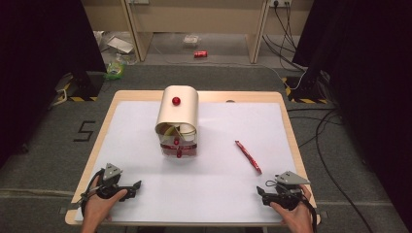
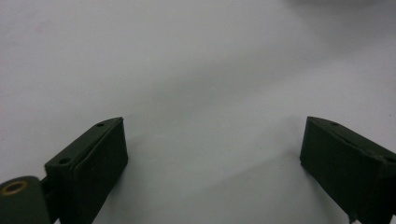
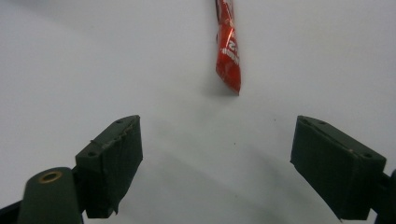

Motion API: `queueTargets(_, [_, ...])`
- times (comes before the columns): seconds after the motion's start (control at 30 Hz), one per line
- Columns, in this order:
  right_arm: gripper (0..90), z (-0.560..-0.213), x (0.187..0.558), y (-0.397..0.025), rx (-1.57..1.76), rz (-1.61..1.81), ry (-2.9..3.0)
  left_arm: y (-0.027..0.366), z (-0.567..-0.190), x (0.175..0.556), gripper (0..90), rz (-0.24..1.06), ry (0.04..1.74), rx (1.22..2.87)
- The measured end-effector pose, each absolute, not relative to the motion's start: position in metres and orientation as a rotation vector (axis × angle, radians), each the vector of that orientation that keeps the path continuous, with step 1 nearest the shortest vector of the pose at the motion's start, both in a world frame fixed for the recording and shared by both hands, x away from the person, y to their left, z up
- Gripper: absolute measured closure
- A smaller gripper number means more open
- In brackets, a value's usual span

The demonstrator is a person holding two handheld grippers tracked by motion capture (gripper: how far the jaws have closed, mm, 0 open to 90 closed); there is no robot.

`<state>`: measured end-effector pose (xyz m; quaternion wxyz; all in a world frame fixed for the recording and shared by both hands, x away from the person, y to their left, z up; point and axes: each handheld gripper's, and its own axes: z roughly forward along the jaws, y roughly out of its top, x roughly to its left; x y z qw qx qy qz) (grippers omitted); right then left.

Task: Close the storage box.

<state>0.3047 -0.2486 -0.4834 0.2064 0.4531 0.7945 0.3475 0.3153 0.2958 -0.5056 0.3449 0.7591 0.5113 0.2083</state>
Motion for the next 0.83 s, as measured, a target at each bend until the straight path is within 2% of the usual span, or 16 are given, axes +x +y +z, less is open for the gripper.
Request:
queueTargets(0.2, [15.3,-0.491,0.303,-0.244,1.249,0.884,2.275,0.296,-0.506,0.315,6.6,0.541,1.328,1.971])
queueTargets(0.83, [14.4,-0.495,0.302,-0.248,1.28,0.937,2.253,0.296,-0.506,0.315,6.6,0.541,1.328,1.971])
